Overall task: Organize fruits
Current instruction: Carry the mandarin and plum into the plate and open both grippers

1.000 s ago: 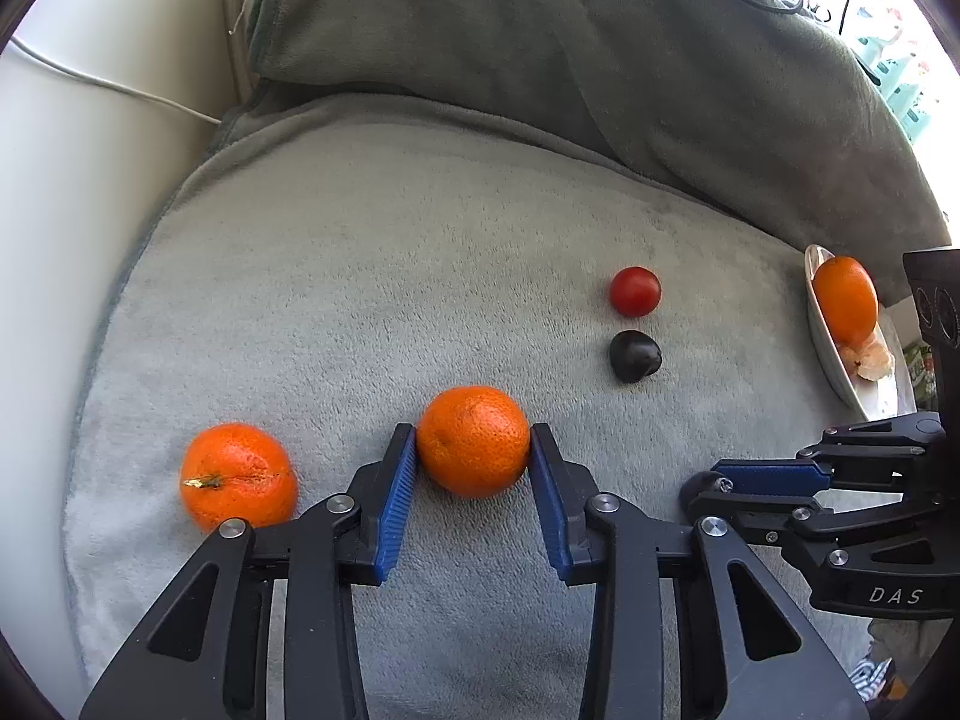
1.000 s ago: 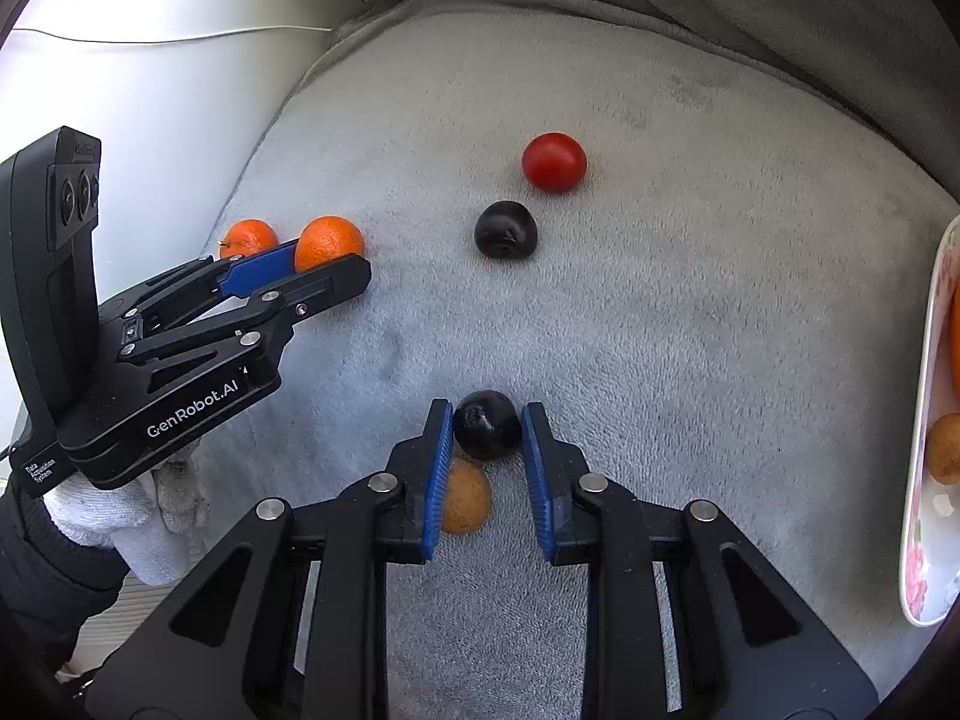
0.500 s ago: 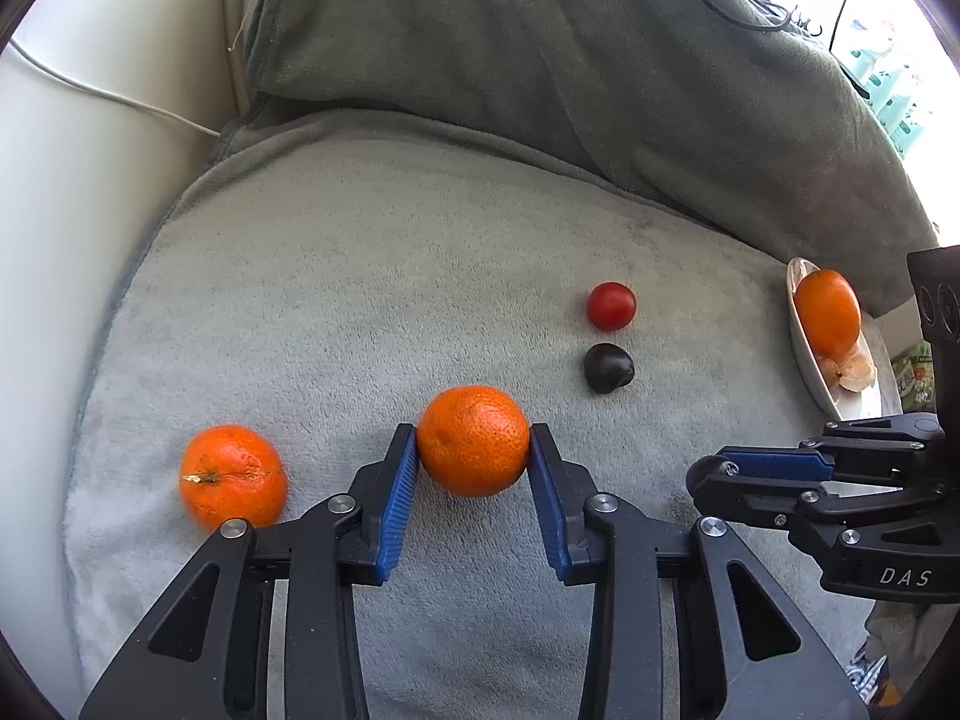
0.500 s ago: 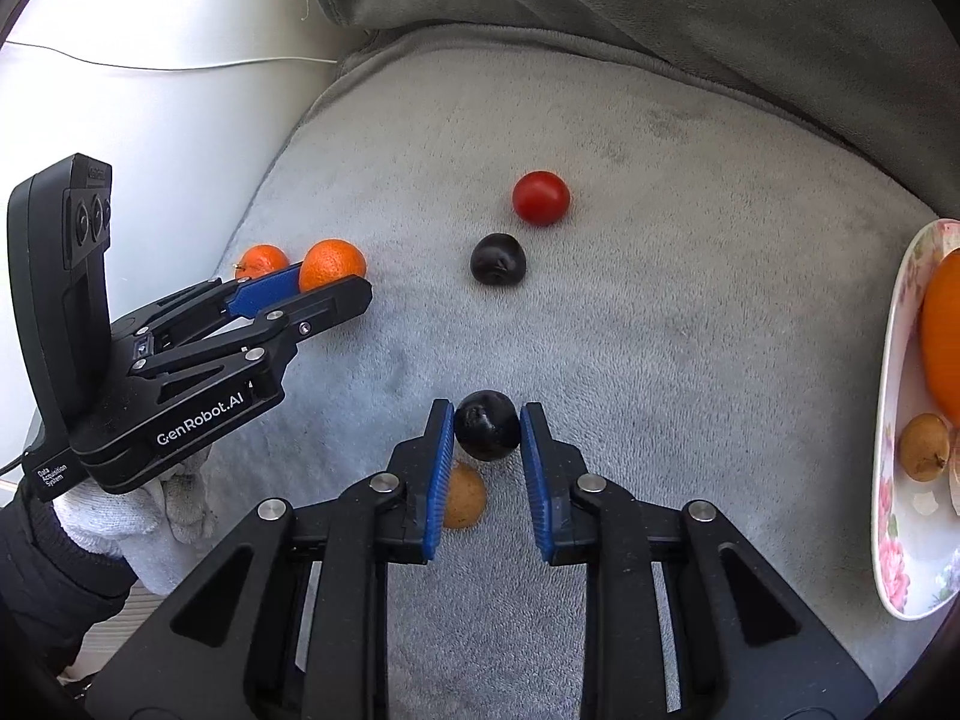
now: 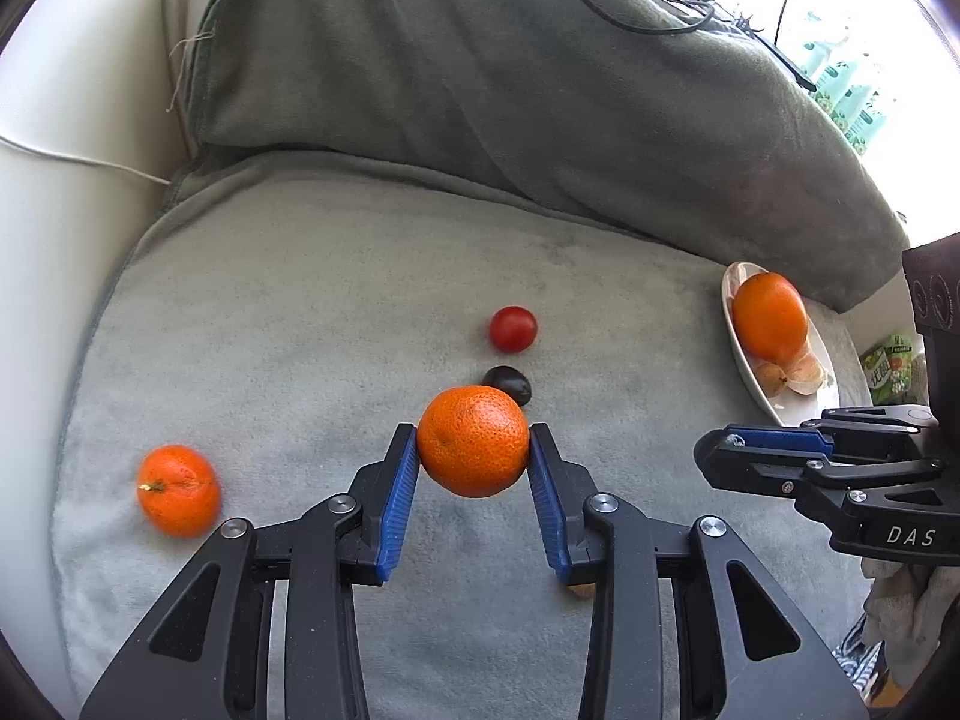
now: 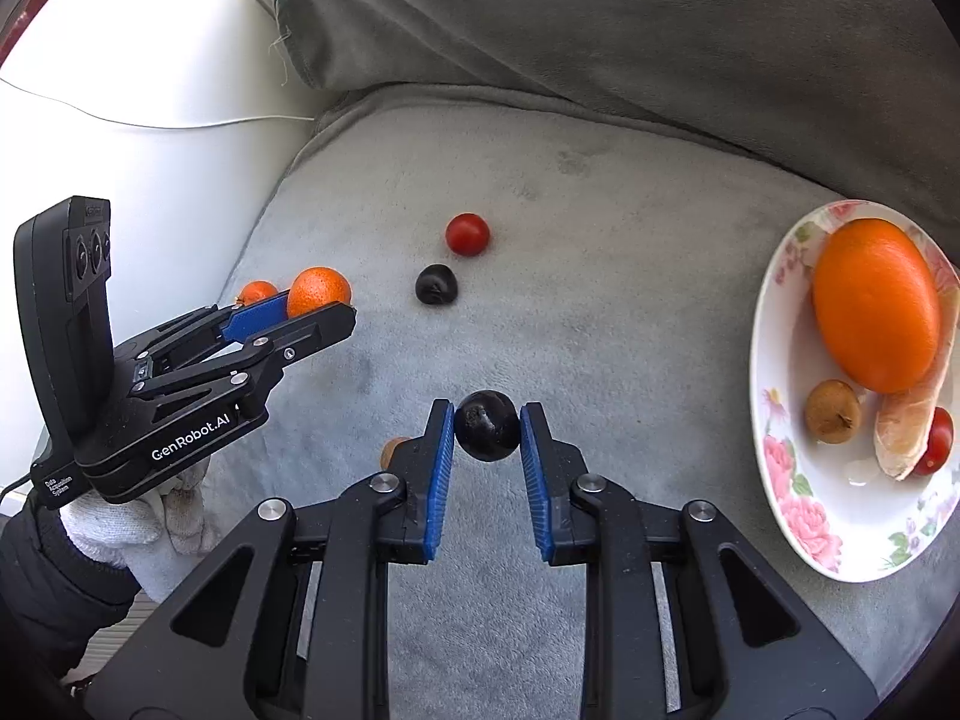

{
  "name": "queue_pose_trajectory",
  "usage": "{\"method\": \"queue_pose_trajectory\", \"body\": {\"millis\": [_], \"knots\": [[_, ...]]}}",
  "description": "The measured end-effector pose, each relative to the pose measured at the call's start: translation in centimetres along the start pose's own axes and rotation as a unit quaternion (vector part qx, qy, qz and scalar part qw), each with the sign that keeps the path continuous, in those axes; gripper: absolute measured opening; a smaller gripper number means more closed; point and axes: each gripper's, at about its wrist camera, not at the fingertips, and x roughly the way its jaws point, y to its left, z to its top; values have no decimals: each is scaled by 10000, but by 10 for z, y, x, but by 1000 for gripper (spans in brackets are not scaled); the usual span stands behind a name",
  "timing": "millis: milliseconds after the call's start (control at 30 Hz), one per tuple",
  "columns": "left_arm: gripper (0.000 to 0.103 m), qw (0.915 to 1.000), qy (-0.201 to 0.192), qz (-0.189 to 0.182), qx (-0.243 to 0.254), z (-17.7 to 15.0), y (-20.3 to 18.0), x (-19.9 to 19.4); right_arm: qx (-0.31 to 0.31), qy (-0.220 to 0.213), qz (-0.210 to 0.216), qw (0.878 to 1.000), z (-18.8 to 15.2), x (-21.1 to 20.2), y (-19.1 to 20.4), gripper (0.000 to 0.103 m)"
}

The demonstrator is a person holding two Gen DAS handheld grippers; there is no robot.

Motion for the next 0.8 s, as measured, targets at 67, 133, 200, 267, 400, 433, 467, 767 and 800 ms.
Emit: {"method": "queue_pose_trajectory", "body": {"millis": [67, 133, 200, 267, 400, 433, 467, 767, 800], "knots": [[35, 10000, -6, -54, 53, 2, -7, -1, 60, -53, -37, 10000, -3, -9, -8, 24], [35, 9999, -9, -110, 116, 4, -15, -2, 124, -113, -87, 9998, -6, -17, -15, 24], [35, 9997, -12, -166, 187, 6, -24, -1, 204, -176, -143, 9995, -11, -26, -24, 24], [35, 9994, -11, -230, 262, 9, -33, 0, 295, -234, -187, 9991, -12, -33, -33, 24], [35, 9985, -1, -361, 411, 17, -51, 3, 494, -339, -288, 9978, -19, -49, -52, 24], [35, 9982, 2, -391, 447, 18, -56, 4, 538, -362, -322, 9974, -21, -53, -57, 24], [35, 9979, 9, -427, 483, 20, -63, 6, 586, -384, -351, 9969, -24, -57, -62, 24], [35, 9943, 65, -706, 793, 25, -110, 18, 1022, -578, -566, 9915, -39, -80, -105, 24], [35, 9939, 73, -732, 817, 25, -116, 20, 1056, -599, -593, 9908, -40, -83, -109, 24]]}}
